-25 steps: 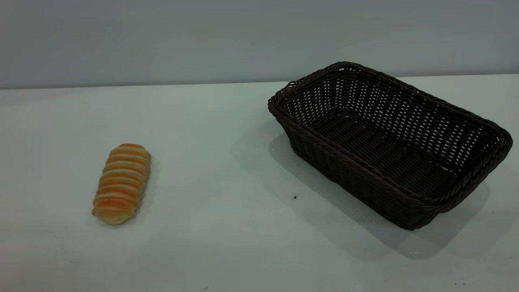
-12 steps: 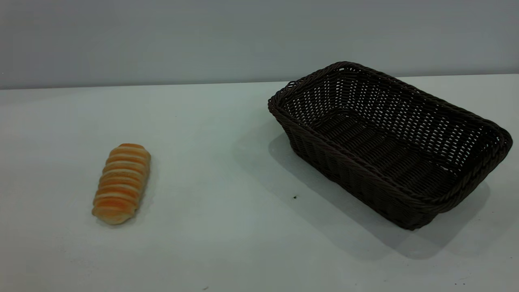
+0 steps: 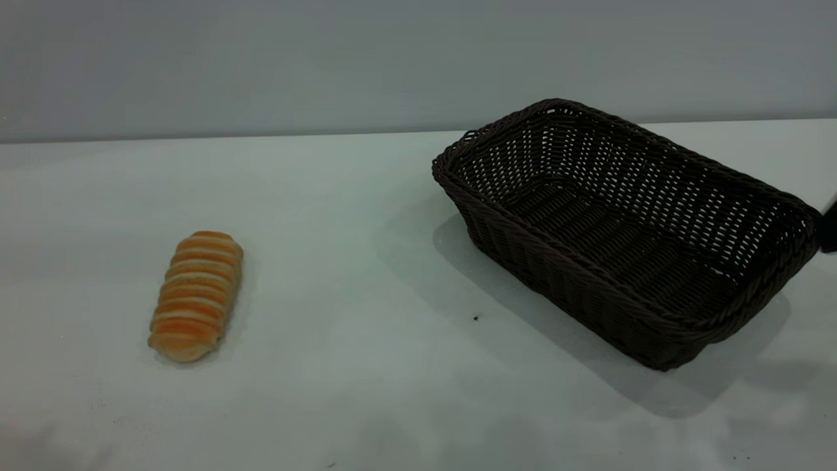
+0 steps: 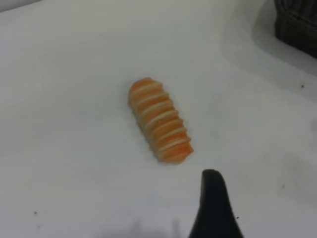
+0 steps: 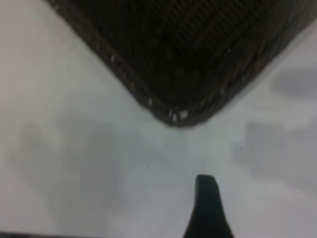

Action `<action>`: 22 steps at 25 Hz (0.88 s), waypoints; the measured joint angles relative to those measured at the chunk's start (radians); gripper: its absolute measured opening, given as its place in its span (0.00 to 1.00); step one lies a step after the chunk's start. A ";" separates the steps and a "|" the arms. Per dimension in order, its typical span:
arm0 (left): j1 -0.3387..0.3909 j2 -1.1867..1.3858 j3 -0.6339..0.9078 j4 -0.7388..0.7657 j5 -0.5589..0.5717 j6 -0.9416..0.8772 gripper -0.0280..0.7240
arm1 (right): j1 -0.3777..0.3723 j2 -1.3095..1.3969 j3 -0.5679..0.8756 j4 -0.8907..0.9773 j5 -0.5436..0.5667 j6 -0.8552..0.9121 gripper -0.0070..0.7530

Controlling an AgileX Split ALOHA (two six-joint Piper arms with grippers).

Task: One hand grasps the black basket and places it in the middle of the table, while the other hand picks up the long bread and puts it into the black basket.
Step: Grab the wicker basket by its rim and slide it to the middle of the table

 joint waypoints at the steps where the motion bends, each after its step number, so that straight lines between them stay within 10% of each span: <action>1: 0.000 0.001 0.000 -0.006 -0.001 0.004 0.77 | 0.000 0.049 -0.023 0.007 -0.006 0.005 0.78; 22: 0.000 0.002 0.000 -0.016 -0.002 0.010 0.77 | -0.029 0.608 -0.255 0.074 -0.195 0.220 0.77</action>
